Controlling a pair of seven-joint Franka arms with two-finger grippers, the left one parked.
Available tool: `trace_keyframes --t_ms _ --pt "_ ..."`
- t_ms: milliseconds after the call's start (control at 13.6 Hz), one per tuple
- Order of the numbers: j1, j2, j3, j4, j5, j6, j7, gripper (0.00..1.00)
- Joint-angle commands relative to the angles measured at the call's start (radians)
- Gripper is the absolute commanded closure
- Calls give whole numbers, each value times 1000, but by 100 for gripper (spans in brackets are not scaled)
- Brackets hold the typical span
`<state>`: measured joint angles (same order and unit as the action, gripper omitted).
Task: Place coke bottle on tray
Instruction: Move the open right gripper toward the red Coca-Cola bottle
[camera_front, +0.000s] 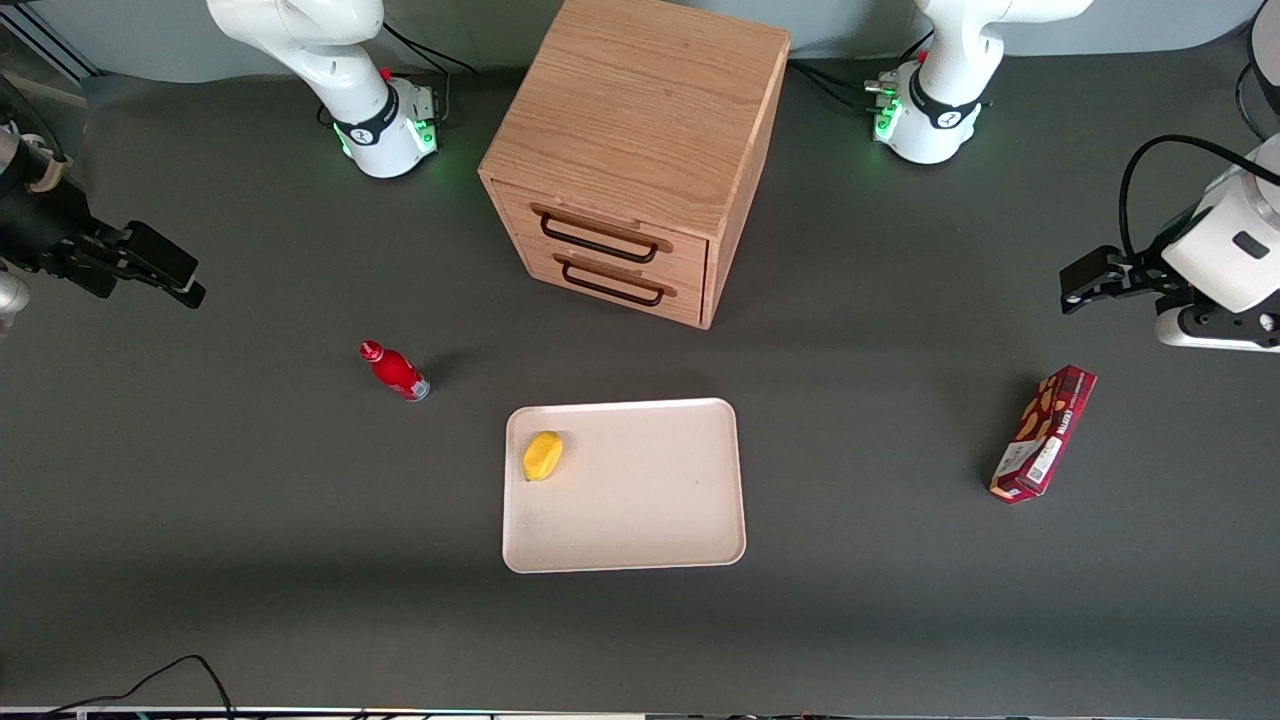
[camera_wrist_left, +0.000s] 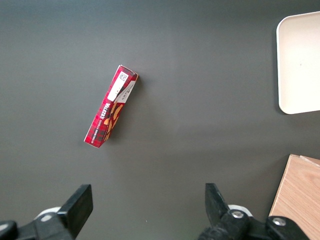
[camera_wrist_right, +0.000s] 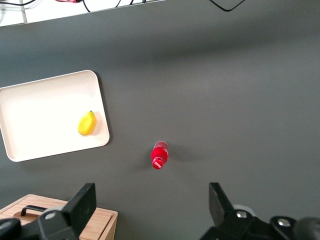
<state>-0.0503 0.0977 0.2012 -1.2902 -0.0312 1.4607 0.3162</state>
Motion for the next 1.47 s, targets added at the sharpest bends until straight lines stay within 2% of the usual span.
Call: trace_keyframes --t_ms 0,442,737,958,1400 --pt "7 36 6 58 0 -43 15 0" --pt "43 40 7 -4 -12 -27 24 0" --pt "33 14 12 -240 1 140 27 0" --pt "26 -7 14 -447 50 290 26 0" --pt "26 -21 15 -789 51 657 14 0"
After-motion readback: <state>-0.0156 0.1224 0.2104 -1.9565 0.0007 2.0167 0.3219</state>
